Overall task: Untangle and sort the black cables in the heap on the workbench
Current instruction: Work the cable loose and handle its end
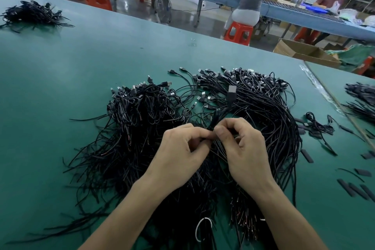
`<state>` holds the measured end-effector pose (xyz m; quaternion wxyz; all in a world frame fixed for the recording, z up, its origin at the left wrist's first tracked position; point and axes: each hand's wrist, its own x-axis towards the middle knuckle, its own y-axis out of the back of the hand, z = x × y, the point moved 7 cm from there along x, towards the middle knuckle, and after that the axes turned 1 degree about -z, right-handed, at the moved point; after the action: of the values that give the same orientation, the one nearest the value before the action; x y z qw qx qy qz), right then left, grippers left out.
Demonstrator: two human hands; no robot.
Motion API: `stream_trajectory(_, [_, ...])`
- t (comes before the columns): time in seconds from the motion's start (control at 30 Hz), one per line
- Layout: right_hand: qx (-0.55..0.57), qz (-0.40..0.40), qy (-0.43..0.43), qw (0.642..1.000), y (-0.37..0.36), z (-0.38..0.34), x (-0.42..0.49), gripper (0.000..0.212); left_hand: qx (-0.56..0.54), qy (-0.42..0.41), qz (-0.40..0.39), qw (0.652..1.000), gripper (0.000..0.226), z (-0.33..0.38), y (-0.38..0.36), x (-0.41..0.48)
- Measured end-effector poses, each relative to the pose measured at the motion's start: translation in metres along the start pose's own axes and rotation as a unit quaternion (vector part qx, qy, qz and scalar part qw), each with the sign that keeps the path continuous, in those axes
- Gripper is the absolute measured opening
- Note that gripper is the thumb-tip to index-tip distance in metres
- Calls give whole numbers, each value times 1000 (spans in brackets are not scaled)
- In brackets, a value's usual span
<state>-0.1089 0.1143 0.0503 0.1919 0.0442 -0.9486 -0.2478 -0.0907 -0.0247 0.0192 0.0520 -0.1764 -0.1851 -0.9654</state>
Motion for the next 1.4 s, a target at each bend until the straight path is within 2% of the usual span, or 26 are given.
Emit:
stream_trajectory(0.07, [25,7,-3,1000,-1,-2,0,15,-25,40,-41,998,20,-3,-8,-1])
stream_trajectory(0.1, [33,1,-1,999,-4,-4,0,14,-75,69,-61,993,24,-6,-11,-1])
stream_trajectory(0.2, [58,-49,-1,997,-15,-9,-2,16,-236,136,-98,957,53,-13,-12,0])
stream_trajectory(0.27, [70,-90,3,993,-23,-12,-6,21,-296,170,-111,933,68,-17,-12,0])
stream_trajectory(0.3, [71,-106,8,992,-26,-13,-7,22,-295,169,-114,934,68,-17,-12,0])
stream_trajectory(0.4, [48,-124,6,991,-30,-8,-9,13,-217,131,-117,960,43,-13,-2,4])
stream_trajectory(0.5, [56,-140,-67,986,-33,11,-9,11,-113,121,-184,969,38,-18,3,3])
stream_trajectory(0.53, [51,-143,-85,985,-33,18,-9,11,-69,110,-185,974,37,-19,6,3])
stream_trajectory(0.57, [27,-140,-91,986,-31,24,-9,10,-35,99,-156,982,38,-20,12,4])
stream_trajectory(0.63, [-54,-124,-98,986,-24,37,-7,7,57,60,-39,996,42,-18,32,9])
stream_trajectory(0.67, [-97,-112,-107,983,-18,45,-7,5,145,16,29,989,45,-12,44,11])
stream_trajectory(0.73, [-193,-93,-127,969,-6,62,-6,11,315,-60,127,939,45,-3,61,12])
stream_trajectory(0.8, [-278,-88,-147,945,1,74,-7,21,364,-80,168,912,47,-4,70,11])
stream_trajectory(0.9, [-364,-117,-167,909,-2,85,-10,33,338,-88,181,919,56,-14,75,8])
stream_trajectory(0.97, [-386,-119,-168,899,-5,85,-10,32,351,-66,175,917,63,-24,76,8])
stream_trajectory(1.1, [-355,-93,-204,907,-2,86,-8,32,425,62,135,893,67,-57,77,10])
stream_trajectory(1.2, [-285,-72,-245,924,7,88,-5,24,439,113,106,885,75,-70,74,5])
stream_trajectory(1.3, [-160,-59,-261,950,11,82,0,27,422,110,131,890,78,-57,76,6])
stream_trajectory(1.37, [-70,-67,-255,962,4,69,1,23,378,67,200,902,72,-35,84,8])
stream_trajectory(1.4, [-34,-70,-234,969,1,57,3,19,346,19,243,906,65,-21,89,6])
